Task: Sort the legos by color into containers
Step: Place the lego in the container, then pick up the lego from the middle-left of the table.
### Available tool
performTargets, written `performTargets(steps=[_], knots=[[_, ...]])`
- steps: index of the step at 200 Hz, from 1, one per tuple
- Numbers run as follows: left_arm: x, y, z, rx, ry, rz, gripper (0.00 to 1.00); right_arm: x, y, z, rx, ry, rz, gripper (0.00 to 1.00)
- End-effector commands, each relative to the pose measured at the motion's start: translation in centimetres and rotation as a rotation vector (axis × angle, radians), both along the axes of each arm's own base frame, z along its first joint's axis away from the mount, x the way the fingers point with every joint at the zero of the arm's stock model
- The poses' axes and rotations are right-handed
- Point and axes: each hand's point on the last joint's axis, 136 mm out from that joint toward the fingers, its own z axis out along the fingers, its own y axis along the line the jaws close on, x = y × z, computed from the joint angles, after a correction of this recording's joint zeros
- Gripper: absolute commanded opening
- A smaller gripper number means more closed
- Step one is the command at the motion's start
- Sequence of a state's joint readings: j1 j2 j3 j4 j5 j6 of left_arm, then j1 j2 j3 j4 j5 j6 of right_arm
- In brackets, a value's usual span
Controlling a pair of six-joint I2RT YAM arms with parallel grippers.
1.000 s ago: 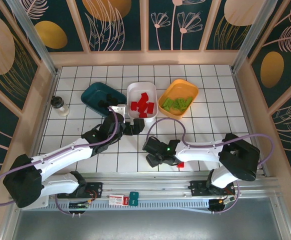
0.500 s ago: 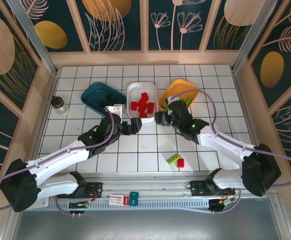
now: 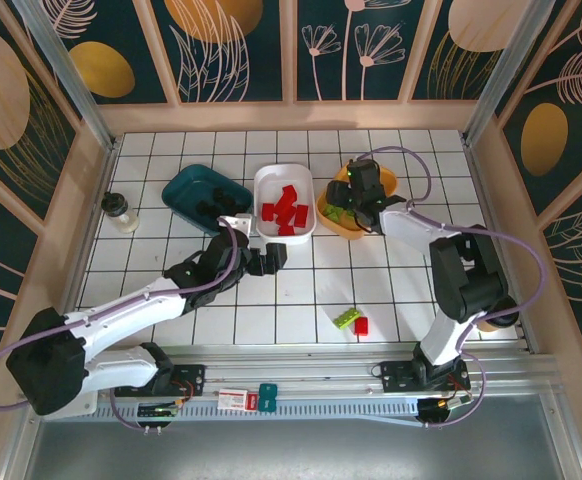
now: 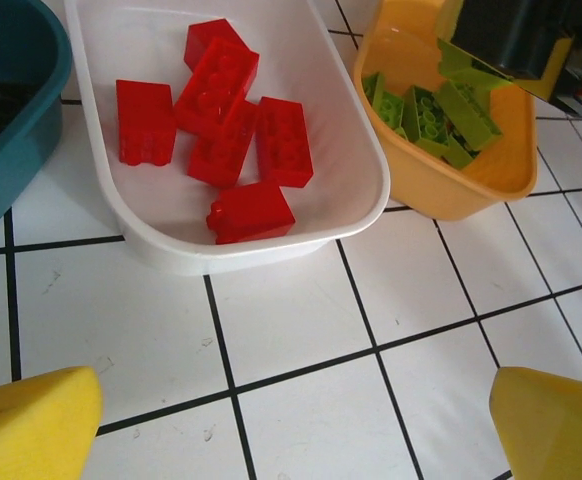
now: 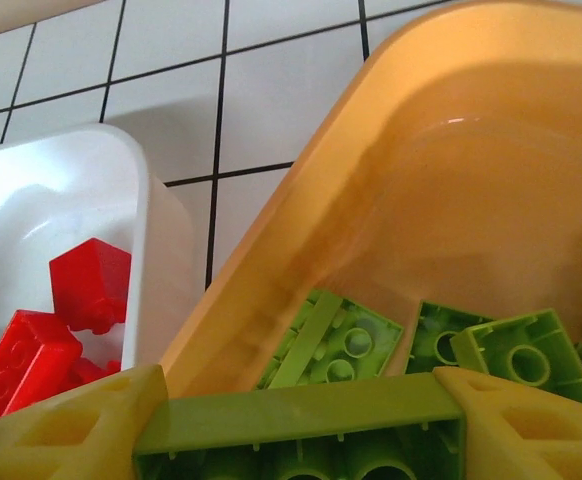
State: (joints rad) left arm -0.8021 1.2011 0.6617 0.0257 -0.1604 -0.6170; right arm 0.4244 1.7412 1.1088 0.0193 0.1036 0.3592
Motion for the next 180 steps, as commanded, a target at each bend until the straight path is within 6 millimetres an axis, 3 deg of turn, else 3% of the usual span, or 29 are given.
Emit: performTargets(steps=[1,26,72,125,180], knots=[[0.0,-0.9,0.0,0.009,-0.007,-0.055,0.99,0.8,0.1,0.2,0.040,-0.001,-0.045,0.66],[-0.6,-2.7,-0.2,0.059,-0.023,-0.127,0.99,0.8,-0.2,0.7,0.057,-0.018,-0.068,0.75],[-3.3,-8.3,-2.1,0.174,-0.035,-0.323,0.94,-0.8,-1.2,2.8,0.084,-0.065,-0.088,0.76],[-8.5,-14.4,-4.2,0.191,-0.049,-0.619,0.86,-3.9,-2.9,2.4,0.123,-0.062,-0.106,0.77],[-13.2,-17.6,-7.3,0.225,0.009,-0.829,0.77,-5.4,-5.2,2.3,0.136,-0.064,-0.145,0.77]])
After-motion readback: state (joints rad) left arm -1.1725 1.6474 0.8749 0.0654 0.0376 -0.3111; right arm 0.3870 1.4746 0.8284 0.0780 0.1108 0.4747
